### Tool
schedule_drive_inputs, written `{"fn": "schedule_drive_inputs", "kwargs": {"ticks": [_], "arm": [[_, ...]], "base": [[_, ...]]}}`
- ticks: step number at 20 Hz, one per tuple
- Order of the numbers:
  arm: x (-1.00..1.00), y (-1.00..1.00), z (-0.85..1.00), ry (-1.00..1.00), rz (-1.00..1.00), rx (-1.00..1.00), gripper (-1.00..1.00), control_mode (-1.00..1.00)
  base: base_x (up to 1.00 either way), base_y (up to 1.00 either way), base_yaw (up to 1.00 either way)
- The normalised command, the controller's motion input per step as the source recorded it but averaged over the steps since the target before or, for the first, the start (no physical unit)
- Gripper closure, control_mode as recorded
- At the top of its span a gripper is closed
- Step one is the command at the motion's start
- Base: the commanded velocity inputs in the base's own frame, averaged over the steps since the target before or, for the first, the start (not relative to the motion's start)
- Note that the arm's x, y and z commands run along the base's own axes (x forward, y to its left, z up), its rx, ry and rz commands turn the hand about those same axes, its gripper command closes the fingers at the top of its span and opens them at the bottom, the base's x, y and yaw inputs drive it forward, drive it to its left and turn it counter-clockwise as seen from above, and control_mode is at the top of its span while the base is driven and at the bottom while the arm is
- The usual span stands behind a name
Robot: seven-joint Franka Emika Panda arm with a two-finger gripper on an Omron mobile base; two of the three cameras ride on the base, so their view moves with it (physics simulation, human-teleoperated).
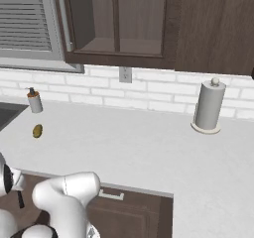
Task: Pick the whisk from the drawer and place it on the counter.
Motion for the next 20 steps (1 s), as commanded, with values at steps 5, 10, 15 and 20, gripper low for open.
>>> {"fn": "schedule_drive_inputs", "kwargs": {"ticks": [5, 10, 15, 20], "arm": [[0.17, 0.14, -0.11, 0.01, 0.00, -0.02, -1.00, -1.00], [0.14, 0.24, -0.21, 0.03, 0.00, -0.05, -1.00, -1.00], [0.06, 0.07, -0.25, 0.01, 0.00, -0.04, -1.00, -1.00], [0.12, 0.00, -0.30, 0.01, 0.00, -0.02, -1.00, -1.00]], "base": [[0.00, 0.00, 0.00], [0.00, 0.00, 0.00], [0.00, 0.00, 0.00], [0.00, 0.00, 0.00]]}}
